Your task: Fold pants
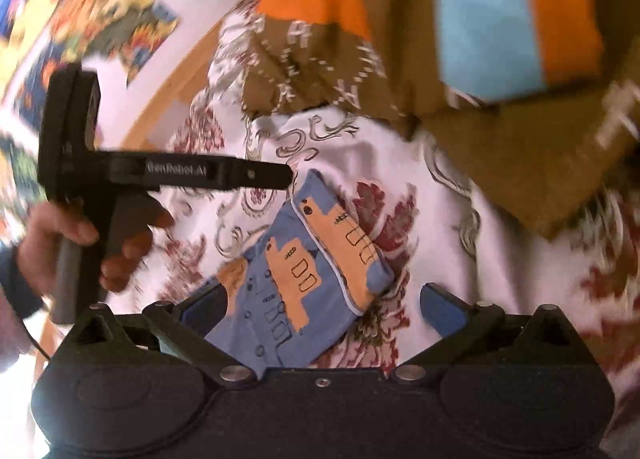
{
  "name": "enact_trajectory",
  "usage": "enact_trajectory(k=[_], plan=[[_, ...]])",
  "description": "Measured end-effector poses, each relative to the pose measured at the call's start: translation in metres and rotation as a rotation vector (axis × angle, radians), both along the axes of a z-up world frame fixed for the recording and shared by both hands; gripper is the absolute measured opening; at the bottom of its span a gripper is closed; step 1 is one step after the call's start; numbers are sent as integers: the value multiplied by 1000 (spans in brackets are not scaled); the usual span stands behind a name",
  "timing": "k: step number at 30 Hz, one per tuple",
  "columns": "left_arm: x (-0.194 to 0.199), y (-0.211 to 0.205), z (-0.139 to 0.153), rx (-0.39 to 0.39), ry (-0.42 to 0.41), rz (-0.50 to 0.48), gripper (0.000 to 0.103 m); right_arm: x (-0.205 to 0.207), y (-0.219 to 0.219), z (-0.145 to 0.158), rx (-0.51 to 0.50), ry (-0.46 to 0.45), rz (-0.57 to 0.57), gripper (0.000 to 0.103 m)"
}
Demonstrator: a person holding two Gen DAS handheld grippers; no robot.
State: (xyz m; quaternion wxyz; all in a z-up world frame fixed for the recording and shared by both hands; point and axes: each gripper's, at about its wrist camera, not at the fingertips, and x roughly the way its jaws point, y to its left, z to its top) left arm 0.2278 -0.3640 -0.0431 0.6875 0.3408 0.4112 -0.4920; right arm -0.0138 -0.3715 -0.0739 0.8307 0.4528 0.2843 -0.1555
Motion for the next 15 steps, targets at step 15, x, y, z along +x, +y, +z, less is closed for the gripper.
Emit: enact_trajectory(k=[15], plan=[[-17, -32, -3, 117, 347, 76, 103, 7, 12, -11, 79, -106, -24, 99]])
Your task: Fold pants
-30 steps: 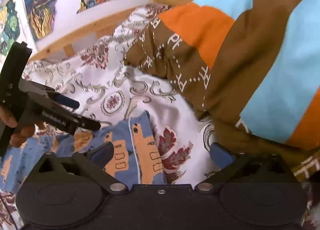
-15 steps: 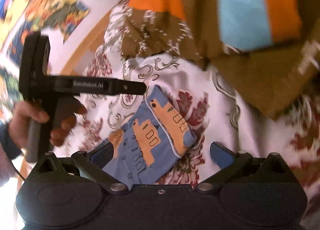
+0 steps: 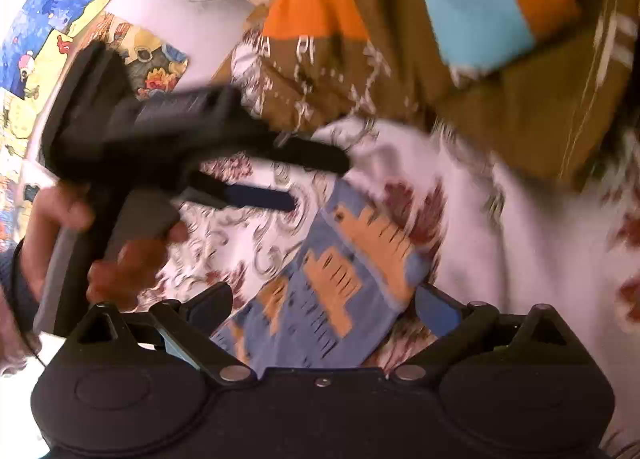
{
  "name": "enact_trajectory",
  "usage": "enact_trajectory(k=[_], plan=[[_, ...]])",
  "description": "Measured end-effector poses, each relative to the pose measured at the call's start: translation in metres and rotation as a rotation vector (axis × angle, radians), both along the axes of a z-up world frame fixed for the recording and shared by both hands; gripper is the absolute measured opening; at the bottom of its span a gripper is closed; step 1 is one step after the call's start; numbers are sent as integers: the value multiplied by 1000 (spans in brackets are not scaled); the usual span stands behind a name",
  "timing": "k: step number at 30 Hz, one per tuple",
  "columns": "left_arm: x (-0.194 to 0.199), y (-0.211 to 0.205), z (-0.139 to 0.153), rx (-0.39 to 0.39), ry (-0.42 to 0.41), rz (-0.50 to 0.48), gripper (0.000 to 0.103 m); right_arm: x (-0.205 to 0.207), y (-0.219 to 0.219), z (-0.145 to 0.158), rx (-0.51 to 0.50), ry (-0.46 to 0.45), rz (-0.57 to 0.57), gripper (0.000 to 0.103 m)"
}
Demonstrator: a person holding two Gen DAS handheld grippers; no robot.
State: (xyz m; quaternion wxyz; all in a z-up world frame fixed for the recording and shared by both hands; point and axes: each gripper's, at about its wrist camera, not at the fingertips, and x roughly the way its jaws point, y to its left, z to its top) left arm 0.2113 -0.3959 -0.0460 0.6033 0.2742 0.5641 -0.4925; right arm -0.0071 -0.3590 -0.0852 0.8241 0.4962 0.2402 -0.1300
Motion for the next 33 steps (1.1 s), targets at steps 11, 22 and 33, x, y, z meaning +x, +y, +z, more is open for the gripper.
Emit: enact_trajectory(k=[11, 22, 33], plan=[[8, -23, -39, 149, 35, 188, 94, 17, -7, -14, -52, 22, -66, 92], [26, -2, -48, 122, 88, 302, 94, 25, -6, -20, -103, 101, -82, 19], [39, 6, -42, 119, 92, 302, 94, 44, 44, 14, -493, 83, 88, 18]])
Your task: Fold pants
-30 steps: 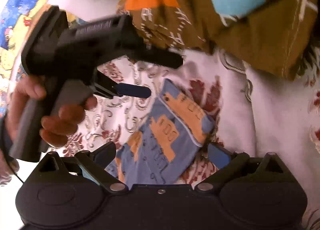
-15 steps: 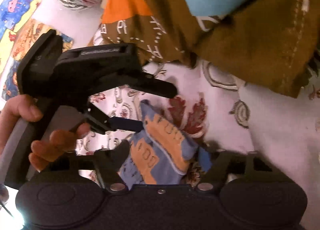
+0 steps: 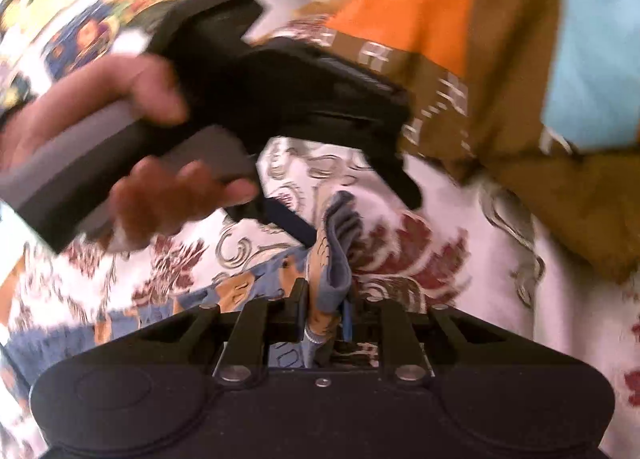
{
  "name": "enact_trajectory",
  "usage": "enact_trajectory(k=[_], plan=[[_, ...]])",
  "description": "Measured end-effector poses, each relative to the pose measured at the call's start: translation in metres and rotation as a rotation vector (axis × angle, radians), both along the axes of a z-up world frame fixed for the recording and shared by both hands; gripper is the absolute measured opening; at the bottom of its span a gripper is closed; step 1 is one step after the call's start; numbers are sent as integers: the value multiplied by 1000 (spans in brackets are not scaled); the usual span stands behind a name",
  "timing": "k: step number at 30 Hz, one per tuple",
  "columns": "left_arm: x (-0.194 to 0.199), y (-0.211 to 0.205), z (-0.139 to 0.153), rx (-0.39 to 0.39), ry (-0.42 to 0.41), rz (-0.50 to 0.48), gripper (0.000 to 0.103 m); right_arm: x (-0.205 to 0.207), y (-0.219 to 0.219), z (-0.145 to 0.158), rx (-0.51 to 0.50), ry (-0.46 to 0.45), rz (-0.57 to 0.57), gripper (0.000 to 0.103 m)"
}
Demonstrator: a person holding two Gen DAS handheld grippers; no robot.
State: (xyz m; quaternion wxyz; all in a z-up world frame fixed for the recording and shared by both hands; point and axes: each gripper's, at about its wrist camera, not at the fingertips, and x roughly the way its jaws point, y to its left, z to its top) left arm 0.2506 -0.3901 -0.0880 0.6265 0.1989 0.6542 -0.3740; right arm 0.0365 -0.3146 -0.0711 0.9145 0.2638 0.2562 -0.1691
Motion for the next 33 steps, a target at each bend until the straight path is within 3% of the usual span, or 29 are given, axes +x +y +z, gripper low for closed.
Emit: enact_trajectory(k=[5, 11, 14, 16, 17, 19, 28, 33], plan=[[0, 3, 7, 20, -16, 6, 92, 3, 15, 6, -105, 6, 58, 18], [-10, -3, 14, 101, -88, 4, 74, 6, 19, 8, -147, 17, 84, 18], [-14, -4, 19, 121, -115, 20, 56, 7, 22, 9, -167, 18, 96, 18], [-16, -1, 23, 126, -141, 23, 33, 6, 26, 10, -193, 15, 106, 18], [-16, 1, 26, 124, -154, 29, 32, 6, 28, 11, -207, 13, 114, 18], [-15, 9, 34, 84, -151, 59, 24, 4, 32, 14, -231, 4, 132, 18], [-7, 98, 76, -191, -100, 183, 23, 0, 84, 27, -415, -73, 330, 18], [-3, 177, 81, -319, -177, 238, 23, 5, 131, 31, -541, -89, 475, 13]])
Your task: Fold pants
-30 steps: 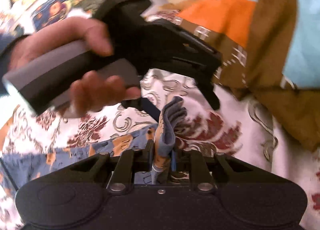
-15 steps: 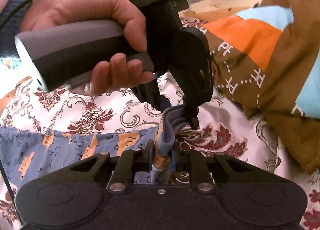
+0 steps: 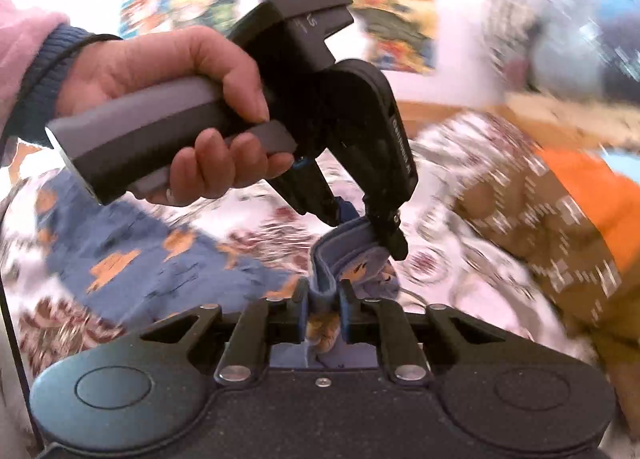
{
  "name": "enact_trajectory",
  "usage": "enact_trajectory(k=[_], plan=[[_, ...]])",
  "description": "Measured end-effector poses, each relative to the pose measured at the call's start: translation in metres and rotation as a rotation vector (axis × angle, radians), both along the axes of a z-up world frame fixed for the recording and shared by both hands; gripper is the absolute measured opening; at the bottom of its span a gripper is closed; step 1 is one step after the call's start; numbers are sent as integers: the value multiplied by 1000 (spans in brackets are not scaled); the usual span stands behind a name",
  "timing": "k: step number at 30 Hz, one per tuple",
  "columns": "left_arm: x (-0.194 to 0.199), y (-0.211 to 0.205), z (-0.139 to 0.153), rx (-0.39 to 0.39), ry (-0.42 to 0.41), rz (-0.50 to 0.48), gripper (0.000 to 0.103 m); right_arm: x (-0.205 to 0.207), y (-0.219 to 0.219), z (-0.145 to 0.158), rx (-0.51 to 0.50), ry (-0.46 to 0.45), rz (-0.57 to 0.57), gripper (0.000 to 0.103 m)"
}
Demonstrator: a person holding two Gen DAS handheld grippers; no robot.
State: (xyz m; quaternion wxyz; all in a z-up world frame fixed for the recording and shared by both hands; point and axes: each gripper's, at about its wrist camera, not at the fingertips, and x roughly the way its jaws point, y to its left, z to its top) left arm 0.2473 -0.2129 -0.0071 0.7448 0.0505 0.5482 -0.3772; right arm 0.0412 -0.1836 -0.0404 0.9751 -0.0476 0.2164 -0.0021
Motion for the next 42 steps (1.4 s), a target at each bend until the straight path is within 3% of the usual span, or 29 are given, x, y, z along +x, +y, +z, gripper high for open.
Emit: enact_trajectory(k=[5, 13, 17, 19, 21, 22, 24, 26, 36, 42], plan=[[21, 79, -27, -151, 56, 98, 23, 11, 51, -19, -94, 86, 111, 10], [44, 153, -98, -370, 212, 184, 23, 25, 77, -49, -192, 200, 130, 10], [52, 160, -111, -337, 239, 195, 33, 33, 87, -61, -196, 246, 150, 18], [52, 161, -109, -331, 213, 159, 48, 32, 89, -62, -187, 243, 160, 25], [51, 165, -107, -351, 216, 153, 61, 29, 86, -58, -156, 235, 168, 44], [50, 166, -107, -362, 228, 153, 64, 26, 84, -56, -147, 228, 163, 48], [50, 168, -107, -368, 239, 152, 65, 21, 80, -51, -143, 214, 147, 61], [50, 168, -107, -368, 243, 155, 65, 19, 76, -48, -162, 205, 119, 68], [56, 174, -115, -383, 288, 191, 61, 12, 79, -32, -150, 130, 129, 81], [56, 173, -115, -378, 291, 190, 59, 34, 72, -46, -118, 206, 85, 86]])
